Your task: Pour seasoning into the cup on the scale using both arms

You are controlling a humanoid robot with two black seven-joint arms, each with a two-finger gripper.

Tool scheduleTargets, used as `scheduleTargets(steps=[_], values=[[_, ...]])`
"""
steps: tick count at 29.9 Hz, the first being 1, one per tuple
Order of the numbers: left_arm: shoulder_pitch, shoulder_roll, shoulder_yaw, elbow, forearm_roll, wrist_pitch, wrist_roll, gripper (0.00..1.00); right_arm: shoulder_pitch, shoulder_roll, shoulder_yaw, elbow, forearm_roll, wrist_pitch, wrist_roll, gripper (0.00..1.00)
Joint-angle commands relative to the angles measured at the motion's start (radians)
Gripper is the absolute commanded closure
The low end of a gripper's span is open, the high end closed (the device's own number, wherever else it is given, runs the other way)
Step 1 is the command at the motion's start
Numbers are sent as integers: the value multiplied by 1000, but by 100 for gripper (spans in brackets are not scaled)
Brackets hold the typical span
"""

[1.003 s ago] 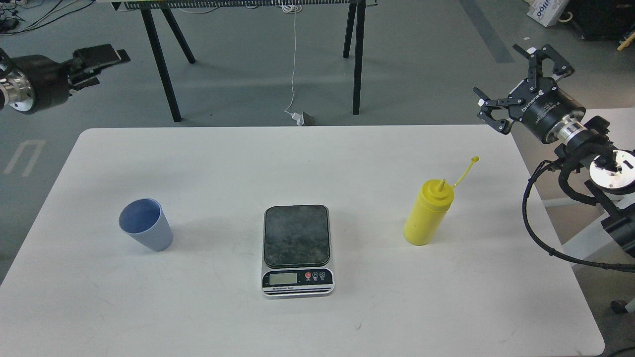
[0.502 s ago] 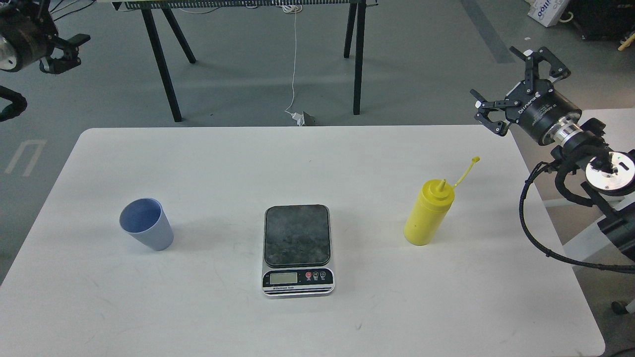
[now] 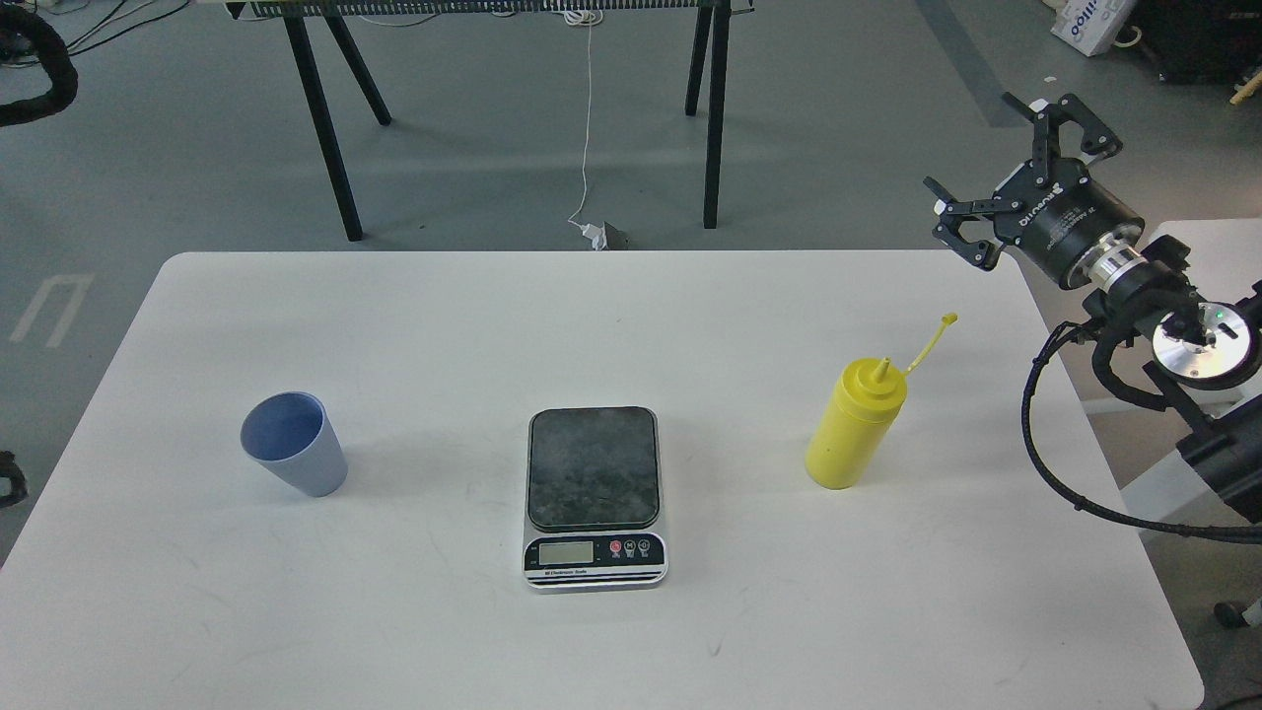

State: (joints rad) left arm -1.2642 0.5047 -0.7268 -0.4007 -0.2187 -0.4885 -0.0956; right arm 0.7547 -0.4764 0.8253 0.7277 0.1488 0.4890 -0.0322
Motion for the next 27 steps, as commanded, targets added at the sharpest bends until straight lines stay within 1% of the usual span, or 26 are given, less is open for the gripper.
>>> scheduleTargets(steps=[1,3,5,6,9,13,16,17,20,23,27], values=[[-12,-5,-3,26,-8,0,-55,0,2,10,0,-2,0,0,0,1],[-20,21,3,36,11,0,-59,1,2,13,1,-2,0,0,0,1],[-23,67,38,39,117,0,-64,0,2,13,1,-2,0,0,0,1],[-35,96,64,37,212,0,-73,0,2,13,1,-2,0,0,0,1],[-73,138,124,26,504,0,-122,0,0,13,3,-5,0,0,0,1],[-73,164,164,-18,825,0,-185,0,-3,15,3,-8,0,0,1,1],[-61,216,171,-127,1020,0,-213,0,-6,27,3,-8,0,0,1,1],[-60,242,185,-191,1092,0,-240,0,-6,31,3,-10,0,0,1,1],[-49,337,243,-369,1251,0,-393,0,-5,35,1,-10,0,0,-5,1],[-46,357,320,-446,1340,0,-393,0,2,29,-2,-7,0,0,-11,1],[-29,353,456,-472,1401,0,-393,0,8,19,0,-11,0,0,-22,1]])
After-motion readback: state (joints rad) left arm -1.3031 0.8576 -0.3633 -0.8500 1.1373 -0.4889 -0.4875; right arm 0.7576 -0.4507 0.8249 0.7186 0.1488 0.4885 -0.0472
